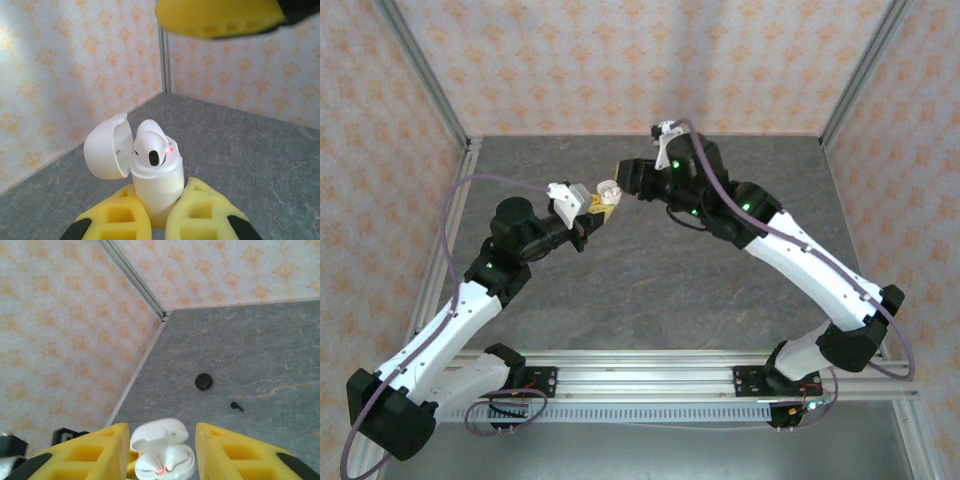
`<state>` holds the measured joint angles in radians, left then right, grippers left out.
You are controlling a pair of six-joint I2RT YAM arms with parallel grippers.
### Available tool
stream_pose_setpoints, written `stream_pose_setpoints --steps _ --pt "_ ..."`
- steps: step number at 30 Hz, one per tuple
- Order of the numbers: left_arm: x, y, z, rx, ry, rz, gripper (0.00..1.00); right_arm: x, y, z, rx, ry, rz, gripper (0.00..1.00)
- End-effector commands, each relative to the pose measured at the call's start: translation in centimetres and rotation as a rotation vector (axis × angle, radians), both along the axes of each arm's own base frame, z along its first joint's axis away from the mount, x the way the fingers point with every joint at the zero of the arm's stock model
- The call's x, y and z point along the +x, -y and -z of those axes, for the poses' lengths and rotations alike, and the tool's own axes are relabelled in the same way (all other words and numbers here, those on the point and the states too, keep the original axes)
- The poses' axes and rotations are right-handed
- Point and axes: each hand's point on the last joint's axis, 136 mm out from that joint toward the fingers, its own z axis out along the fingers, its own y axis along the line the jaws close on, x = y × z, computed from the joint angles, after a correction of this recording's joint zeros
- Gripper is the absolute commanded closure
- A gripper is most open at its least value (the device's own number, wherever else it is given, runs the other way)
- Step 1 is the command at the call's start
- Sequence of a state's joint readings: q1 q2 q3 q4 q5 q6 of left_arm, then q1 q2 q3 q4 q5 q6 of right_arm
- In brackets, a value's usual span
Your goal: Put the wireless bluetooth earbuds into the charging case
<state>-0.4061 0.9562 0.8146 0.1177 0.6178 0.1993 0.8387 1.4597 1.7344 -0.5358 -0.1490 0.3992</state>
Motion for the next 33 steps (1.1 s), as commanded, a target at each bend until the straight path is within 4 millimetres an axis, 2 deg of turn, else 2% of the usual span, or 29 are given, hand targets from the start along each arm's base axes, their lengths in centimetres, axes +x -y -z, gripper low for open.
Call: stream_pose_setpoints --steps 1,5,12,18,25,33 --pt "-1.7 0.9 -2.8 -0.038 0.041 0.094 1.00 0.8 0.3 1.3 0.020 -0.128 -0.072 0.60" --pt "-2.6 1.7 -3.2 -0.053 0.035 0.169 1.00 2.0 -0.8 2.4 0.124 -0.275 -0.200 0.59" --pt "-3.4 2.5 -3.3 -0.062 0.010 0.235 1.00 2.8 -2.7 3.0 0.202 -0.339 -0.317 0.59" --pt "-3.2 2.6 -3.3 -0.055 -0.005 0.235 1.00 0.6 -4.2 2.3 0.267 -0.363 -0.490 0.63" --pt "-2.1 2.5 -3.1 -0.069 -0.033 0.200 1.00 -2.1 -3.7 2.4 0.267 -0.376 -0.594 0.68" --pt "-1.3 2.6 -2.9 -0.084 -0.059 0.178 1.00 -3.5 -2.9 1.6 0.265 -0.325 -0.627 0.69"
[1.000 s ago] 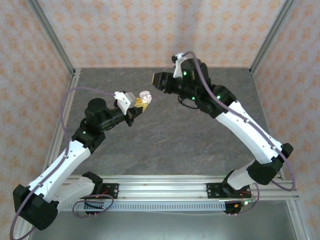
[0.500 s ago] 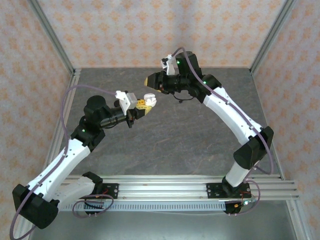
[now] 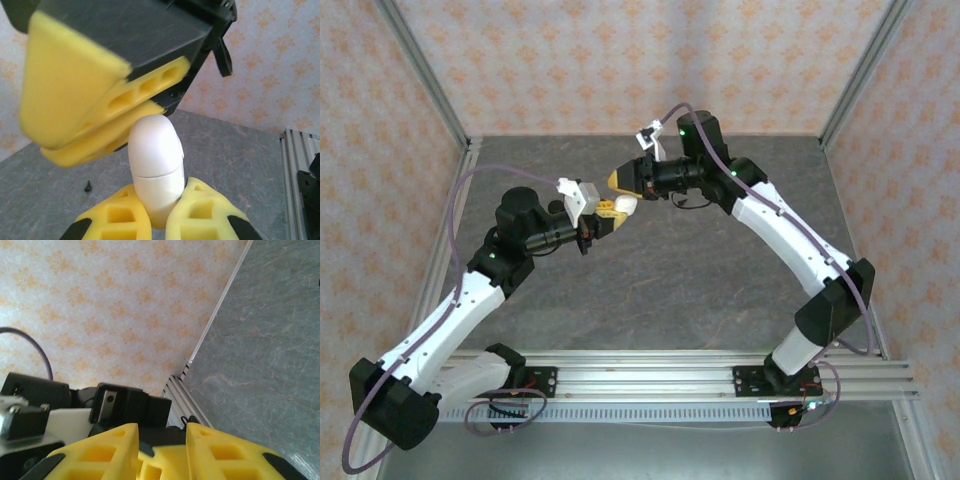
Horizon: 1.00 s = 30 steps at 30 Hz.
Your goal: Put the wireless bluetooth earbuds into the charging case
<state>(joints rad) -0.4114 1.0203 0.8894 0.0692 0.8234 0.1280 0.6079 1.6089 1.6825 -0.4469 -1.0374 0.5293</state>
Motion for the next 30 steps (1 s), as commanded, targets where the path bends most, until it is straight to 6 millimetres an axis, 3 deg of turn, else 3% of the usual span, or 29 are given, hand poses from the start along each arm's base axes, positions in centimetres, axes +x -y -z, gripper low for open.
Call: stream_pose_setpoints --steps 1,6,13,18,20,25,30 --pt "0.6 -0.1 -2.2 -0.039 0.036 -0.029 1.00 -2.2 0.5 -2.9 0.066 0.092 -0.065 0.69" --pt "0.9 -0.2 -2.3 -0.053 0.022 -0.049 1.00 -2.5 0.8 -2.6 0.052 0.115 -0.064 0.69" --pt "1.5 -0.4 -2.6 -0.089 -0.010 -0.083 1.00 -1.2 1.6 -0.4 -0.037 0.142 0.018 0.70" --pt "2.0 -0.6 -1.7 -0.073 -0.057 -0.114 1.00 -0.1 2.7 -0.6 -0.077 0.211 0.120 0.65" --pt "2.6 -1.0 -0.9 -0.067 -0.093 -0.151 1.00 0.9 4.0 -0.6 -0.127 0.247 0.207 0.64" --pt "4.5 -2.1 2.1 -0.038 -0.229 -0.280 1.00 5.0 9.7 1.4 -0.270 0.197 0.494 0.62" --pt "7.3 -3.4 5.9 0.035 -0.358 -0.434 1.00 7.1 14.0 3.6 -0.215 0.074 0.678 0.61"
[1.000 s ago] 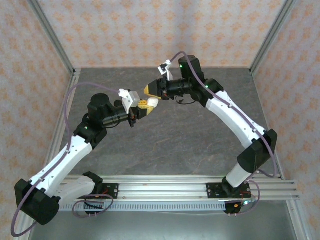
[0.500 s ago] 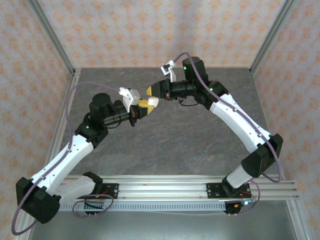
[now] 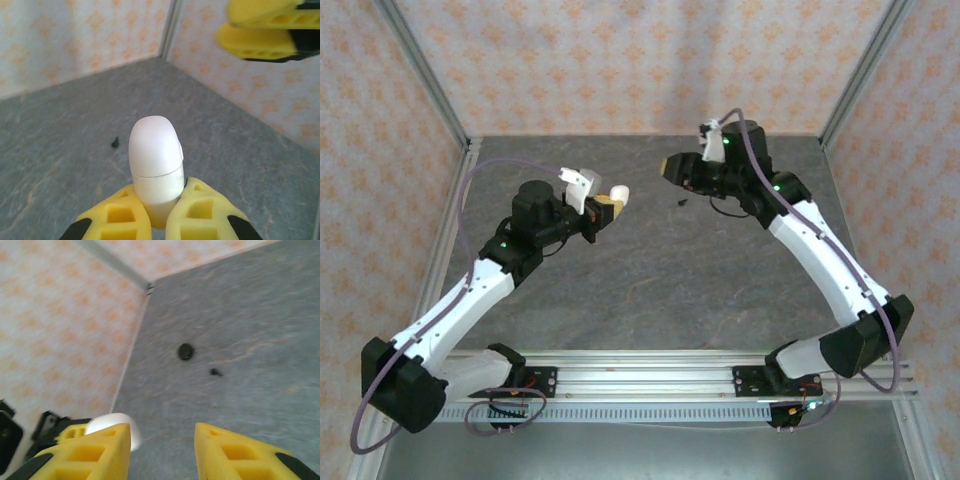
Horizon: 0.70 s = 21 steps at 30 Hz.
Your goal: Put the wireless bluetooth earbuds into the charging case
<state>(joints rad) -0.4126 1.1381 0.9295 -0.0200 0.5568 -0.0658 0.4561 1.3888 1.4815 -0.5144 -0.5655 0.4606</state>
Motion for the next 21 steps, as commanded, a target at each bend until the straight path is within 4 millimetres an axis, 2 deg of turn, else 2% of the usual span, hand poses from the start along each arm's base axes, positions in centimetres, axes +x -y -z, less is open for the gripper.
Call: stream_pose_setpoints --steps 1,5,15,21 --pt "2.7 -1.7 2.3 0.046 -0.116 -0.163 1.00 1.5 2.7 1.0 0.057 -0.041 0.151 0.61" --pt "5.4 -0.8 5.2 0.052 -0.232 -0.175 1.00 1.8 3.4 3.0 0.052 -0.089 0.167 0.59" --pt "12.9 2.6 13.9 0.129 -0.501 -0.192 1.00 2.1 3.2 8.4 0.004 -0.207 0.170 0.59" --pt "15.5 3.0 19.3 0.183 -0.610 -0.244 0.98 3.2 2.6 11.5 -0.021 -0.275 0.166 0.59"
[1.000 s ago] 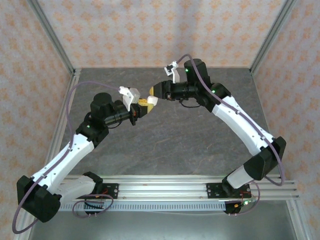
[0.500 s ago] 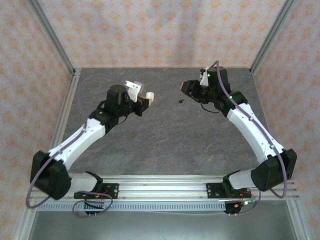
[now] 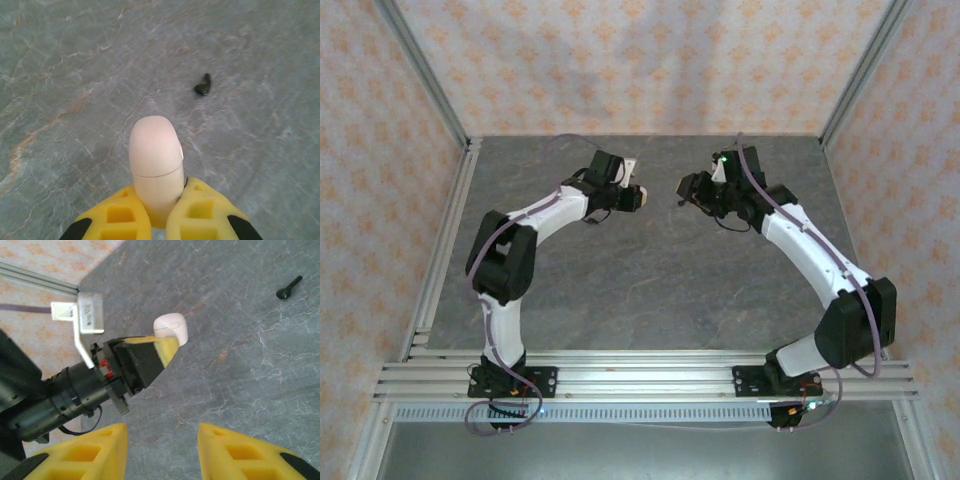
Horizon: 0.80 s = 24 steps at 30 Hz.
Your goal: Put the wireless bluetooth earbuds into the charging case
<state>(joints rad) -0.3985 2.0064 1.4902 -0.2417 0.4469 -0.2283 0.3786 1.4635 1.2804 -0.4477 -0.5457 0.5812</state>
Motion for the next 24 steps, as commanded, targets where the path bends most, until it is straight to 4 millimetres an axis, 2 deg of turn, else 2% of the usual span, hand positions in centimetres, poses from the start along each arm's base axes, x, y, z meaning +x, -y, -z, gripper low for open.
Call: stream_pose_setpoints --steps 1,6,11,14,19,22,24 --pt "1.0 -0.7 1.6 0.037 -0.065 -0.051 0.97 1.0 -0.4 1.3 0.010 -0.021 0.006 0.59" --pt "1.4 -0.7 3.6 0.086 -0.123 -0.035 0.87 1.8 -1.0 2.6 0.019 -0.047 0.002 0.59" --pt "1.4 -1.5 3.4 0.131 -0.139 -0.034 0.77 2.3 -1.4 3.2 0.013 -0.056 -0.002 0.59" --pt "1.6 -2.5 1.7 0.145 -0.114 -0.049 0.67 2.0 -1.9 3.3 -0.018 -0.055 -0.015 0.59" --pt "1.1 -4.9 -2.4 0.175 -0.056 -0.072 0.58 1.0 -2.5 3.0 -0.096 -0.034 -0.040 0.57" --pt "0.8 -7.0 -4.6 0.196 -0.038 -0.091 0.55 0.4 -3.0 2.8 -0.126 -0.024 -0.041 0.57" --pt "0.7 -9.2 -5.5 0.202 -0.039 -0.133 0.55 0.2 -3.6 2.7 -0.159 -0.010 -0.046 0.57"
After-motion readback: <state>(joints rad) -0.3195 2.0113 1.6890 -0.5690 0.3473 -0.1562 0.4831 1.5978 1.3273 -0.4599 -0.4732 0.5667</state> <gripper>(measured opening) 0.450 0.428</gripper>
